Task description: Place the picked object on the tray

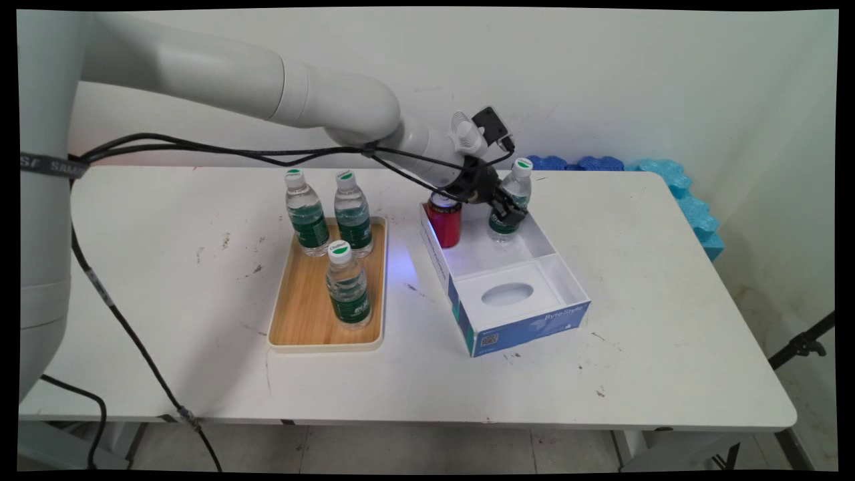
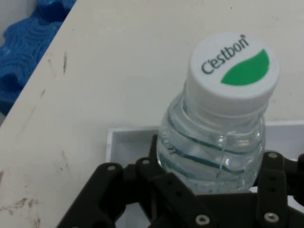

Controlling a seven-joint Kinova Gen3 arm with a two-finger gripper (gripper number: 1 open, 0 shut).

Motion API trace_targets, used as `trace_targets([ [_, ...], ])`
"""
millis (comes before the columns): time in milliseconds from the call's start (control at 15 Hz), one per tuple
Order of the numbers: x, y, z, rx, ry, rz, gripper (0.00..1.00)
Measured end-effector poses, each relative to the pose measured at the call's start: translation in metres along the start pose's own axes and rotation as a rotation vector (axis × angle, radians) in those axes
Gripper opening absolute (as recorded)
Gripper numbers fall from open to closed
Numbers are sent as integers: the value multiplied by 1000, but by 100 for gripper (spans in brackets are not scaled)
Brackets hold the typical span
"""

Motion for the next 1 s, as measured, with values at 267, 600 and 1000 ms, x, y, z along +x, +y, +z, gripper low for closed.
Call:
trace_targets([
  [267,1,0,-9,2,12,5,0],
  [600,11,2,-55,-2,44,5,0],
  [1000,13,4,-140,-42,73,38,0],
])
